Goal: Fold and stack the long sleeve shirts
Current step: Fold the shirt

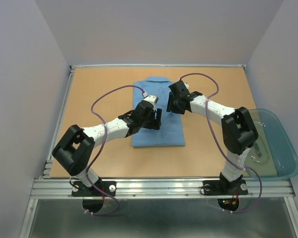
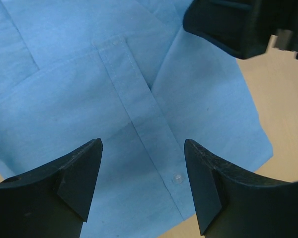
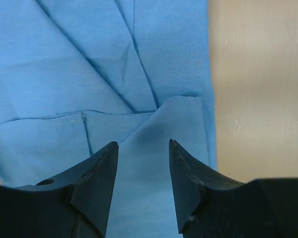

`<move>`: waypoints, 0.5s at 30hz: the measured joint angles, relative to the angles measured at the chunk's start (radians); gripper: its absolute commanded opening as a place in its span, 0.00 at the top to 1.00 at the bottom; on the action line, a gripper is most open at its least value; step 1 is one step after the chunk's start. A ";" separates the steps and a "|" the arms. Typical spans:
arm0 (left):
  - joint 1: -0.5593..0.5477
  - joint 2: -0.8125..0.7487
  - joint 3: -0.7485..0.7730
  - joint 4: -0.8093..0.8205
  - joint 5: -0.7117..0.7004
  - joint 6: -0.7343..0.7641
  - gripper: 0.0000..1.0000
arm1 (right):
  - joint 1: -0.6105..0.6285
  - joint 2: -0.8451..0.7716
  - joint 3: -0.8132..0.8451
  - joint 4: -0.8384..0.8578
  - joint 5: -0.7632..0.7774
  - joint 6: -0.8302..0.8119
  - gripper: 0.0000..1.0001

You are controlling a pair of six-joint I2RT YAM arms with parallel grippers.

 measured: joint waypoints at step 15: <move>-0.048 0.135 -0.002 0.005 -0.036 -0.015 0.23 | 0.071 0.153 0.109 -0.100 0.118 0.024 0.61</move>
